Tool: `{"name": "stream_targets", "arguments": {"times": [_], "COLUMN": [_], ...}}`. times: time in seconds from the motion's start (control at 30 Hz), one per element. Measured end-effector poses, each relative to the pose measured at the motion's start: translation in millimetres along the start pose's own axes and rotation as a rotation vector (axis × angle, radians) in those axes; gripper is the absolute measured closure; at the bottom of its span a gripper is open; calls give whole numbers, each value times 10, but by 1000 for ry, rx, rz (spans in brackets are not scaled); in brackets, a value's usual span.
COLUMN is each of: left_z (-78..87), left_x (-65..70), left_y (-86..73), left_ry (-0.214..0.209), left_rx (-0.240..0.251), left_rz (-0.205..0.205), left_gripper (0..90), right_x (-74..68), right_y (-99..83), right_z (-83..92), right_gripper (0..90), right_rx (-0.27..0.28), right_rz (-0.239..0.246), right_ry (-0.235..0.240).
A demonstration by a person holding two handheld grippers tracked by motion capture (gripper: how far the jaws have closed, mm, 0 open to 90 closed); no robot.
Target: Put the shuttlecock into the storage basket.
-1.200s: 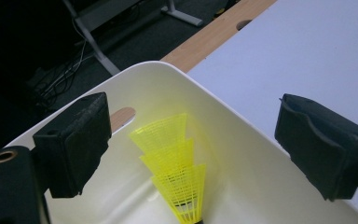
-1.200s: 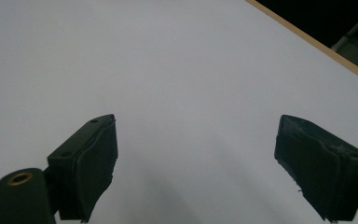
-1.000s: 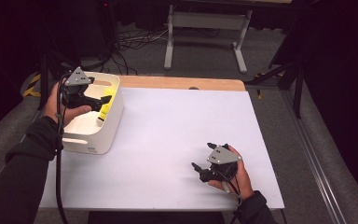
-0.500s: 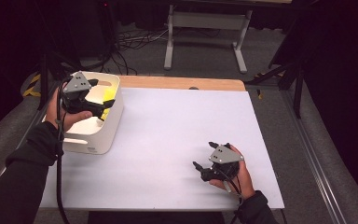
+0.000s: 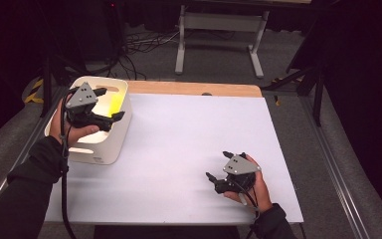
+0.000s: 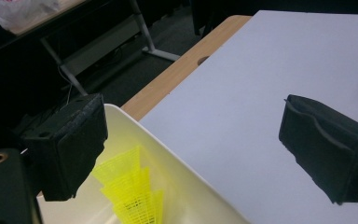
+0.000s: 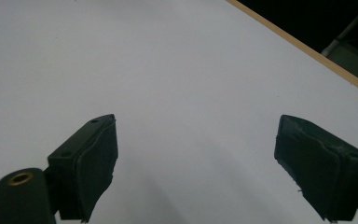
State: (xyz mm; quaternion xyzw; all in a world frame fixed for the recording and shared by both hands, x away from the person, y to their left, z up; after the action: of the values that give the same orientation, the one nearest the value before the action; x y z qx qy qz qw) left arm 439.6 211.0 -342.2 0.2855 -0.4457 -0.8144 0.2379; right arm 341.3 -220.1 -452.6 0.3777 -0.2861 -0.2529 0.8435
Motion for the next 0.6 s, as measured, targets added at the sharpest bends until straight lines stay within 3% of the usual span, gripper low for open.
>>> {"name": "stream_targets", "arguments": {"times": [0.13,0.6], "left_z": [48,199], "left_x": [52,185], "left_y": [-18,-80], "left_ry": [-8,-10], "left_rx": [32,75], "left_rz": [3,-10], "left_gripper": [82,58], "right_x": [-5,-4], "right_y": [-1,3], "right_z": [0,11], "right_gripper": [141,141], "right_rx": [-2,1], "right_rz": [1,1], "right_ry": [1,-3]}}
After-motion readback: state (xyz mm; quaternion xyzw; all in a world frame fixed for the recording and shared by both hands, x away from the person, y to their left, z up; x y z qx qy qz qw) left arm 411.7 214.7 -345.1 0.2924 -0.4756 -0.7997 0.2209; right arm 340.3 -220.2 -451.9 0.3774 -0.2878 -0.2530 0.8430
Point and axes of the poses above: each handheld gripper's, and its own axes: z roughly backward along the jaws, y roughly out of its top, x roughly to its right, the point moved 1 cm from there along -z, roughly forward along the jaws, and after that the axes turned 3 degrees about -x, right-handed, at the moved point
